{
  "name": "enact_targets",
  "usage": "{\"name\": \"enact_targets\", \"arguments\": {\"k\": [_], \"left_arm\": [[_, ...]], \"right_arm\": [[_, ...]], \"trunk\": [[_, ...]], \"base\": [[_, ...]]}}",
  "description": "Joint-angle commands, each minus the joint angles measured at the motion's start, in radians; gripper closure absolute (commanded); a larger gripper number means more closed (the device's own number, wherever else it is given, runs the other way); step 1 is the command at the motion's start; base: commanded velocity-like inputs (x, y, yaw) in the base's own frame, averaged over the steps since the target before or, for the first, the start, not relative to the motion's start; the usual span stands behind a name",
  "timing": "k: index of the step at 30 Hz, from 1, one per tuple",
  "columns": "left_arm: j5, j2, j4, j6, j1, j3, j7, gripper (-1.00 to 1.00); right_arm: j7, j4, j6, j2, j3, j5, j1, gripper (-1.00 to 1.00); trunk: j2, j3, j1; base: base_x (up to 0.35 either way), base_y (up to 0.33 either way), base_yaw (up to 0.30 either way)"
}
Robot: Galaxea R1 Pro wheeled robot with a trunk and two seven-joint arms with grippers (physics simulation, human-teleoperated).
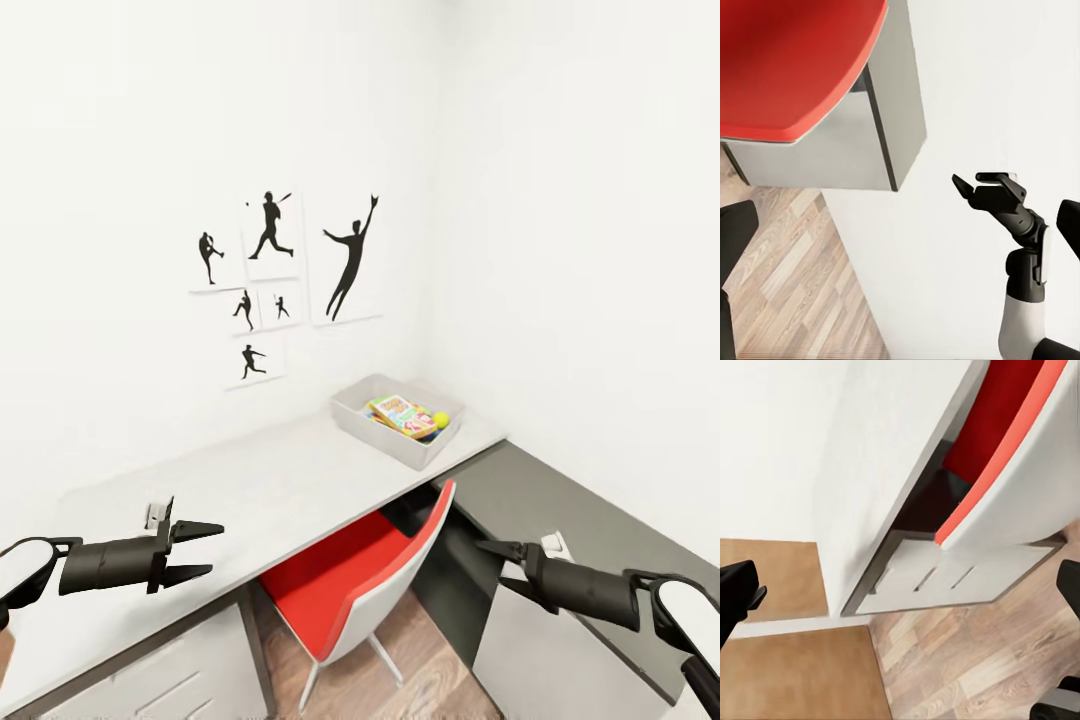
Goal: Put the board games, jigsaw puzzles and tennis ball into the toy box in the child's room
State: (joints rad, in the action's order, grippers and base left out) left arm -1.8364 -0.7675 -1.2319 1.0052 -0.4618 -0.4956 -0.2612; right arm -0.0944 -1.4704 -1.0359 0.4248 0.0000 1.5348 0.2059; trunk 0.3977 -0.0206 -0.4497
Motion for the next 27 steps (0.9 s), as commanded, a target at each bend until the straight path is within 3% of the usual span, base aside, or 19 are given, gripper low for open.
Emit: {"name": "enact_targets", "arguments": {"k": [1, 27], "left_arm": [[0.006, -0.001, 0.001, 0.000, -0.002, -0.003, -0.010, -1.00], [0.006, -0.001, 0.000, 0.000, -0.002, -0.003, -0.010, -1.00]], "right_arm": [[-0.010, -0.001, -0.003, 0.000, 0.000, 0.010, 0.001, -1.00], [-0.010, -0.001, -0.003, 0.000, 0.000, 0.010, 0.001, -1.00]], "trunk": [[0.002, -0.001, 0.000], [0.002, 0.030, 0.000]], "base": [[-0.238, 0.140, -0.170], [-0.261, 0.141, -0.176]]}}
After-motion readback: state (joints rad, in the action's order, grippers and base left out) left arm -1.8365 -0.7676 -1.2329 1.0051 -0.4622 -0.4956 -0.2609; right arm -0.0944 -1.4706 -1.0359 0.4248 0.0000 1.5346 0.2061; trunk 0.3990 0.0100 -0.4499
